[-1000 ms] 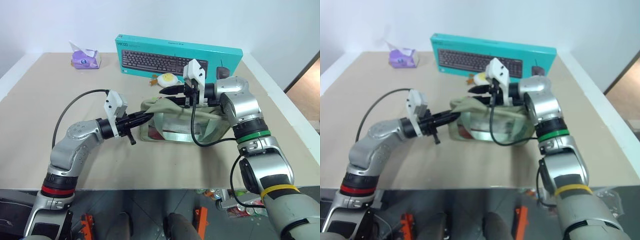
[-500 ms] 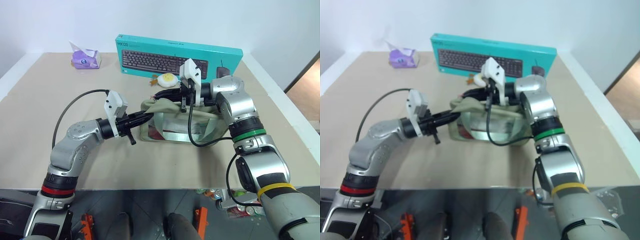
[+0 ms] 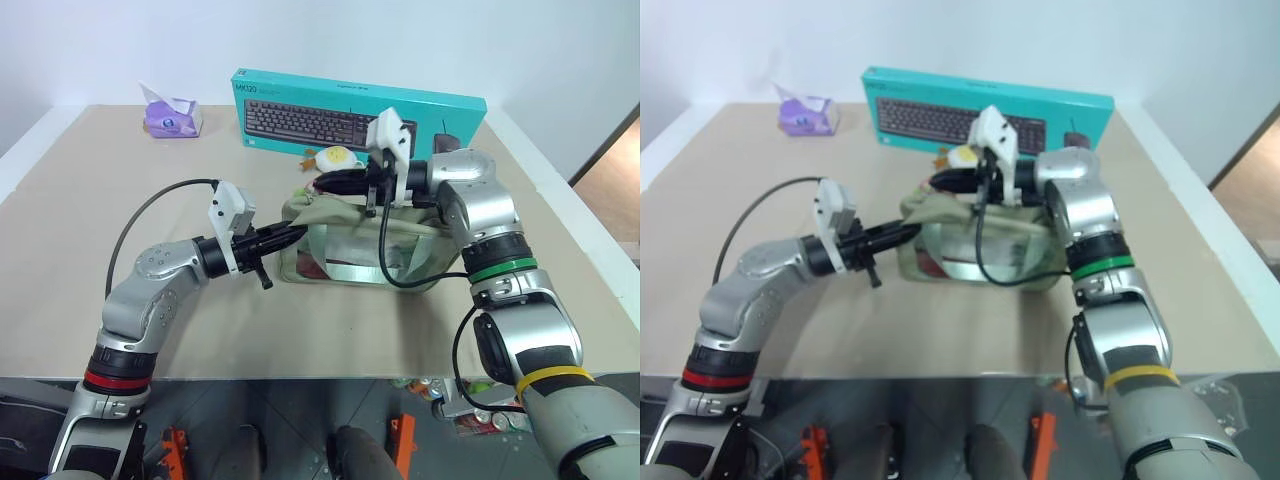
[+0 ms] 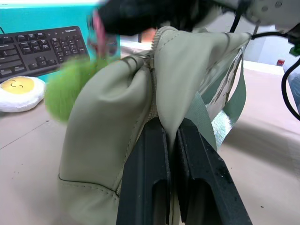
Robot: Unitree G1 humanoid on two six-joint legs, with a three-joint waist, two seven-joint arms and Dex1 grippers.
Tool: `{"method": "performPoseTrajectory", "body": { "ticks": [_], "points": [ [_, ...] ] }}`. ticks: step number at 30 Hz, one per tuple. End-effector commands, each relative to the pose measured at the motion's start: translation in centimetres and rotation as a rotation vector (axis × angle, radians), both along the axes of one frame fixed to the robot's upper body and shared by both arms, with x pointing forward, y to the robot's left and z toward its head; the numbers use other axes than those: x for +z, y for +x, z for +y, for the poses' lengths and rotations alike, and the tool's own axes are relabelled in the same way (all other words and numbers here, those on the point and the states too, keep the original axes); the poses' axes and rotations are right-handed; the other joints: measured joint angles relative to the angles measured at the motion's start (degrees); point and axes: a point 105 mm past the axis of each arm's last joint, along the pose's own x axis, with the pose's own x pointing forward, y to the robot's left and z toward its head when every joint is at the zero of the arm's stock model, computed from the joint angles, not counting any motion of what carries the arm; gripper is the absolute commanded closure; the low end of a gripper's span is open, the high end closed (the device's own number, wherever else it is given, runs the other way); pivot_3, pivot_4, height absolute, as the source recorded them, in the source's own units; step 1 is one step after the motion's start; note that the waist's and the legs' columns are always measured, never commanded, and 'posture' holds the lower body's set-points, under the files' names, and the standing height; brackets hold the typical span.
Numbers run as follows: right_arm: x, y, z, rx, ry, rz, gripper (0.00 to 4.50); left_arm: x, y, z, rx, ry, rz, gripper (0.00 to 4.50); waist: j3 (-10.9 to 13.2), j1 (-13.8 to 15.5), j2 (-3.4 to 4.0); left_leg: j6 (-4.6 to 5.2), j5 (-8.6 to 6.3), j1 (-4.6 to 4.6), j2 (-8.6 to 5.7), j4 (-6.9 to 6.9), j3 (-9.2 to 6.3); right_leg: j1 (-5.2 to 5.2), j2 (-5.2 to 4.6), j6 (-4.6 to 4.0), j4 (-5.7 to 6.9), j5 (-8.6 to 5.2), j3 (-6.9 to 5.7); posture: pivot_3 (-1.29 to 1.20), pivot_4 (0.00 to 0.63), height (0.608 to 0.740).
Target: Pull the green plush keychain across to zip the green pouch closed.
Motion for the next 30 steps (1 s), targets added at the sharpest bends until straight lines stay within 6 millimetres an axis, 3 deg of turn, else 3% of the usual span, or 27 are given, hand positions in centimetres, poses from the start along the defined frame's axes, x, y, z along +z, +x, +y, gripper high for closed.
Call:
{"method": "performPoseTrajectory", "body": {
  "ticks": [1,17,26,30],
  "points": [
    [3.4,-0.8,-0.7,-0.014,0.052,-0.116,4.47,-0.2,0.4,0.1,0.021,0.013,0.005,4.5,0.0,0.0,0.0,0.0,0.0,0.0,0.0,0.0,-0.01,0.0,0.0,0.0,0.0,0.0,0.0,0.0,0.15,0.74],
    [4.7,-1.8,-4.3,-0.135,0.058,-0.207,4.47,1.1,2.0,0.7,0.116,-0.03,-0.024,4.5,0.0,0.05,0.0,0.0,0.0,-0.03,-0.02,0.0,-0.02,-0.01,0.0,0.01,0.0,-0.01,-0.01,0.0,0.15,0.74],
    [6.0,-1.8,-7.7,-0.261,0.085,-0.255,4.47,1.4,3.1,1.6,0.185,-0.014,-0.065,4.5,0.01,0.06,0.0,0.0,0.0,-0.03,-0.02,0.0,-0.01,-0.02,0.0,0.01,0.0,-0.01,0.0,0.0,0.15,0.74],
    [5.5,-1.9,-9.2,-0.313,0.074,-0.256,4.47,1.9,3.6,1.9,0.212,-0.035,-0.088,4.5,0.01,0.07,0.0,0.0,0.0,-0.04,-0.03,-0.01,0.0,-0.02,-0.02,0.03,-0.01,-0.02,0.01,0.0,0.15,0.74]
  ]
}}
